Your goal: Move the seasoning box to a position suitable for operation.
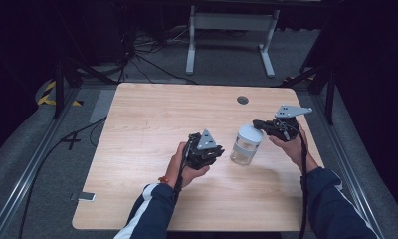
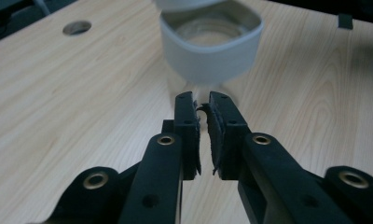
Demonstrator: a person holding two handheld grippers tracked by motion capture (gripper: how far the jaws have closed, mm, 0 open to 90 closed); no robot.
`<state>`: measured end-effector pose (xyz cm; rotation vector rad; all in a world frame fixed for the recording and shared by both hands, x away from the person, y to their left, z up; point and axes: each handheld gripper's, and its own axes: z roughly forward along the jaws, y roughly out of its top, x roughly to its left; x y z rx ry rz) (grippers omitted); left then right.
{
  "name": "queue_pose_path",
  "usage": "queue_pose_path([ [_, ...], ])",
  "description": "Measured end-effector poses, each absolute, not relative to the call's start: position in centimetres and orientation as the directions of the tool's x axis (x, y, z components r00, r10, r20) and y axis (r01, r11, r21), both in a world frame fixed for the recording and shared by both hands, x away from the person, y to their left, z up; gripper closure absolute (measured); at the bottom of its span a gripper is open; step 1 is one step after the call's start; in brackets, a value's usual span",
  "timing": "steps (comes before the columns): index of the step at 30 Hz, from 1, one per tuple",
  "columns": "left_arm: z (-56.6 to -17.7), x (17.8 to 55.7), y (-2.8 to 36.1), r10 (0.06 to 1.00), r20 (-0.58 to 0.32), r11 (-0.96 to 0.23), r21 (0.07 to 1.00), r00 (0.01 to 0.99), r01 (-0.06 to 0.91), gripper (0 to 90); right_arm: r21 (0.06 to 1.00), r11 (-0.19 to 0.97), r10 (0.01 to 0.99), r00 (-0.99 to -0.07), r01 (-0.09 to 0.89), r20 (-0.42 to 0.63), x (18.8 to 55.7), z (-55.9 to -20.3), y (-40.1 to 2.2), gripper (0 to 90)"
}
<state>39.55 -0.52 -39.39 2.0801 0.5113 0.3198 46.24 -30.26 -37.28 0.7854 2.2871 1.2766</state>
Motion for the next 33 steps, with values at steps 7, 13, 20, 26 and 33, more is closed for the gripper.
queue_pose_path([
  [7,-38.2,40.9,-2.7,0.475,0.027,-0.464,0.857,0.880,0.224,86.6,0.863,0.424,0.644,-0.761,0.275,-0.074,46.2,-37.3,-30.2,89.8],
  [13,-37.6,41.4,-3.6,0.465,0.042,-0.476,0.854,0.884,0.211,86.0,0.863,0.427,0.639,-0.765,0.269,-0.077,46.2,-37.3,-30.1,89.8],
  [20,-37.2,41.9,-4.0,0.461,0.026,-0.462,0.860,0.887,0.216,85.9,0.865,0.423,0.640,-0.764,0.269,-0.076,45.9,-37.3,-30.3,89.7],
  [26,-37.2,41.9,-3.3,0.462,0.016,-0.458,0.860,0.887,0.223,86.5,0.865,0.423,0.648,-0.757,0.272,-0.079,45.5,-37.4,-30.6,89.8],
  [33,-37.8,42.0,-3.9,0.441,0.047,-0.519,0.828,0.896,0.212,89.8,0.862,0.426,0.654,-0.752,0.275,-0.084,45.3,-37.5,-30.6,89.8],
])
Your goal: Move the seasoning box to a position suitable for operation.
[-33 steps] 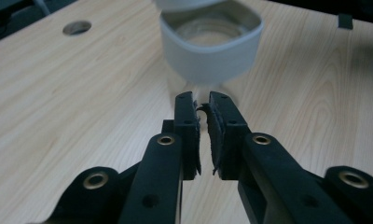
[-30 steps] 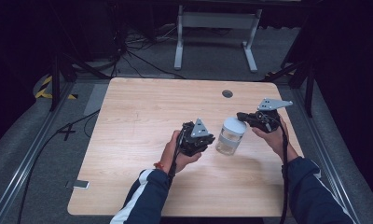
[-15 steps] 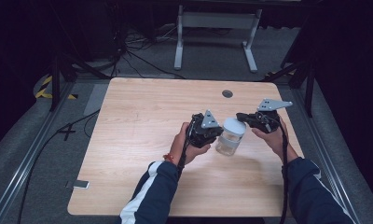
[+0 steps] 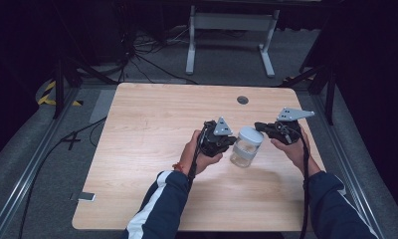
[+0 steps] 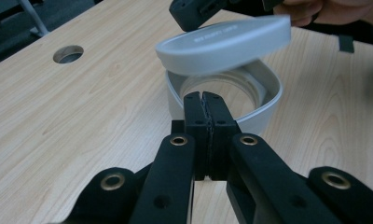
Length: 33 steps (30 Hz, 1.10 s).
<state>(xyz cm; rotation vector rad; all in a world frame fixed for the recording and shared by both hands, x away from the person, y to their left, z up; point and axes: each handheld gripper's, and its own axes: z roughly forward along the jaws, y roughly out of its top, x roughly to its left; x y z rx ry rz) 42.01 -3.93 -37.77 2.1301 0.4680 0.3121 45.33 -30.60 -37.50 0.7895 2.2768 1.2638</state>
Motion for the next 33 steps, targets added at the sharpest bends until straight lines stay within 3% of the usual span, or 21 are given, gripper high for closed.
queue_pose_path([
  [19,-35.6,43.4,-5.6,0.447,0.081,-0.522,0.832,0.891,0.187,88.2,0.853,0.433,0.645,-0.761,0.291,-0.068,45.2,-37.9,-30.7,89.7],
  [33,-35.4,44.8,-7.0,0.439,0.087,-0.528,0.830,0.895,0.178,86.4,0.837,0.436,0.672,-0.738,0.331,-0.059,43.7,-38.5,-33.3,89.4],
])
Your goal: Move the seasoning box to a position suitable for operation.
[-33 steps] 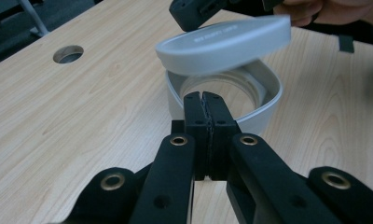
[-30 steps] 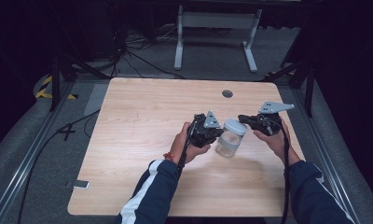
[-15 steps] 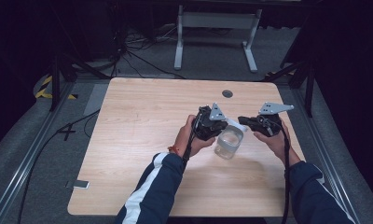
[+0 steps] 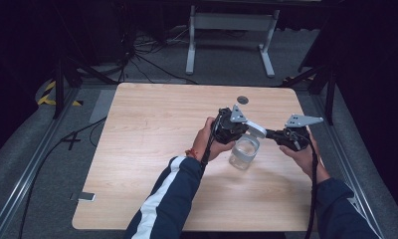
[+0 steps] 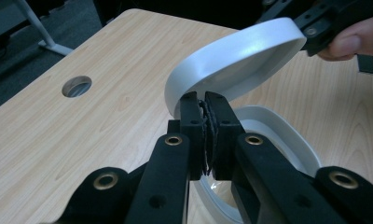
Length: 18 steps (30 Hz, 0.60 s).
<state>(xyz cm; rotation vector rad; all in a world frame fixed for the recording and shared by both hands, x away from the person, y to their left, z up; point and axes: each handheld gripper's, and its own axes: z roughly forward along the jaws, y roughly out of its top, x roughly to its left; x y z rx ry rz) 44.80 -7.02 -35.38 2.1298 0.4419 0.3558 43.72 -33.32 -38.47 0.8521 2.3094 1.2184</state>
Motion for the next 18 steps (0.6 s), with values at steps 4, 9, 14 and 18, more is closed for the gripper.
queue_pose_path([
  [4,-35.5,45.1,-7.0,0.445,0.079,-0.524,0.831,0.892,0.188,86.1,0.828,0.443,0.681,-0.730,0.343,-0.062,43.2,-38.6,-34.0,89.3],
  [9,-35.3,45.5,-7.2,0.442,0.084,-0.522,0.834,0.893,0.180,86.1,0.825,0.443,0.686,-0.725,0.350,-0.061,42.4,-38.7,-34.7,89.3],
  [14,-35.2,45.4,-6.9,0.439,0.102,-0.535,0.828,0.893,0.169,85.6,0.827,0.449,0.676,-0.734,0.339,-0.066,42.0,-38.6,-34.8,89.3],
  [18,-35.3,45.0,-5.9,0.442,0.105,-0.538,0.826,0.891,0.170,85.2,0.828,0.451,0.671,-0.738,0.332,-0.069,41.9,-38.5,-34.7,89.3],
])
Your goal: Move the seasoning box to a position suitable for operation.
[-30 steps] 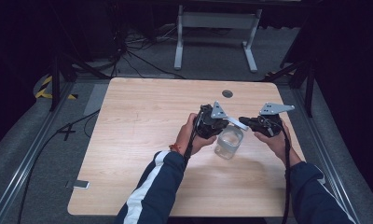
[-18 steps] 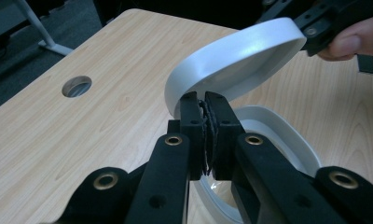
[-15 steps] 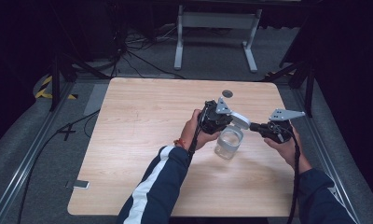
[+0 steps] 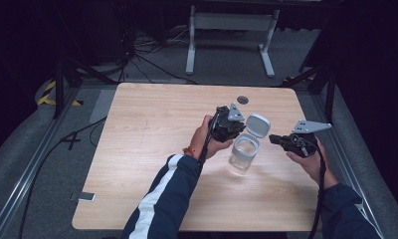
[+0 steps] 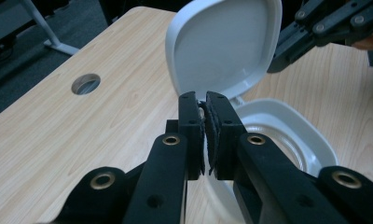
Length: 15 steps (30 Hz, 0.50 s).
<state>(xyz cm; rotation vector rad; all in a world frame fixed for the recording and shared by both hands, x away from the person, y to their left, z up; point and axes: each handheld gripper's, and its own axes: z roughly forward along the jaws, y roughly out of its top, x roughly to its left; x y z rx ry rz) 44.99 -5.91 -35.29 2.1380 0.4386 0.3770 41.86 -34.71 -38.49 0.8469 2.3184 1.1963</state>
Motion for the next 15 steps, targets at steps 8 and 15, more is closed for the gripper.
queue_pose_path([
  [8,-36.3,43.3,-1.8,0.449,0.132,-0.576,0.799,0.884,0.173,84.0,0.835,0.448,0.666,-0.743,0.320,-0.072,41.5,-38.1,-34.7,89.3],
  [15,-38.3,41.1,2.9,0.465,0.162,-0.625,0.756,0.870,0.193,82.5,0.839,0.443,0.665,-0.743,0.314,-0.074,41.4,-37.8,-34.7,89.3],
])
